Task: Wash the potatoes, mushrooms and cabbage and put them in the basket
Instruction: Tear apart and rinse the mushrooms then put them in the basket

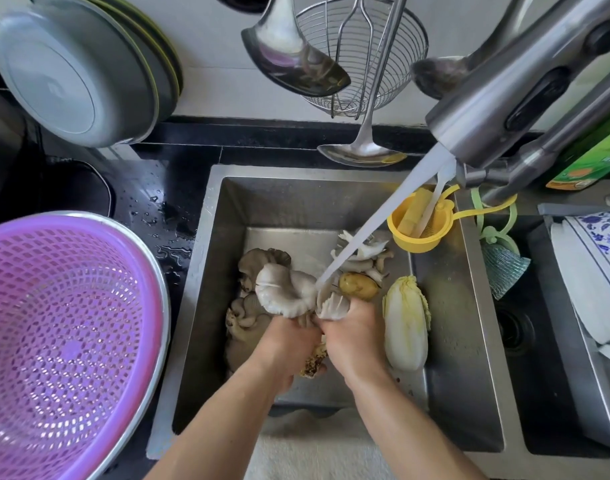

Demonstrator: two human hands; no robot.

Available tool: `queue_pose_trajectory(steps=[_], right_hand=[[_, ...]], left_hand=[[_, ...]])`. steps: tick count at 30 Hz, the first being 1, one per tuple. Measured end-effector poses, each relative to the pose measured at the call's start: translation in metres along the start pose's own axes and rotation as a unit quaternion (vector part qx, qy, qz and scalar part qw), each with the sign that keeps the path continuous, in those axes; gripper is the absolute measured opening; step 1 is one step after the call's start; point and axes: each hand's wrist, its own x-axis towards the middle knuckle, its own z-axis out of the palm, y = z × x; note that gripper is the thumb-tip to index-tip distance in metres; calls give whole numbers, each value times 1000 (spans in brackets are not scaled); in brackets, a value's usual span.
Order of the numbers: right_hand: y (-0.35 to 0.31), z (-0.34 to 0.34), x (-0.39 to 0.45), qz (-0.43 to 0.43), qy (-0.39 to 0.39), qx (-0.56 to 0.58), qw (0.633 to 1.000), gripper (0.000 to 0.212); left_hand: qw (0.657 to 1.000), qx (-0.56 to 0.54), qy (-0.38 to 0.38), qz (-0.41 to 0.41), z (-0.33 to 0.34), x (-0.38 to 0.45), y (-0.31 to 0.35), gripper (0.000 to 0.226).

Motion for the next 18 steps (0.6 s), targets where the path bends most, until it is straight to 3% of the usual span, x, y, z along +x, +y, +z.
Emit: queue_pose_trajectory(steps=[5,7,8,10,13,18], right_hand=[[-4,-7,-14,-11,8,-46,999,15],[-16,-17,-3,-43,31,-58,997,12],[-22,-24,9,-38,23,-41,998,13],[-30,-43,33,55,-45,54,996,13],[-27,-65,48,155,-166,166,959,18],[-18,-49,31,211,-303,293,882,20]], left_hand=[[985,163,61,11,3,10,-10,20],[975,200,94,-13,-11,12,-19,35],[977,180,105,-40,-20,9,-24,41],[990,76,100,-63,-34,1,-31,33],[991,-70,84,-72,-46,-5,-30,21],[989,-101,94,-54,-41,-2,-6,20]])
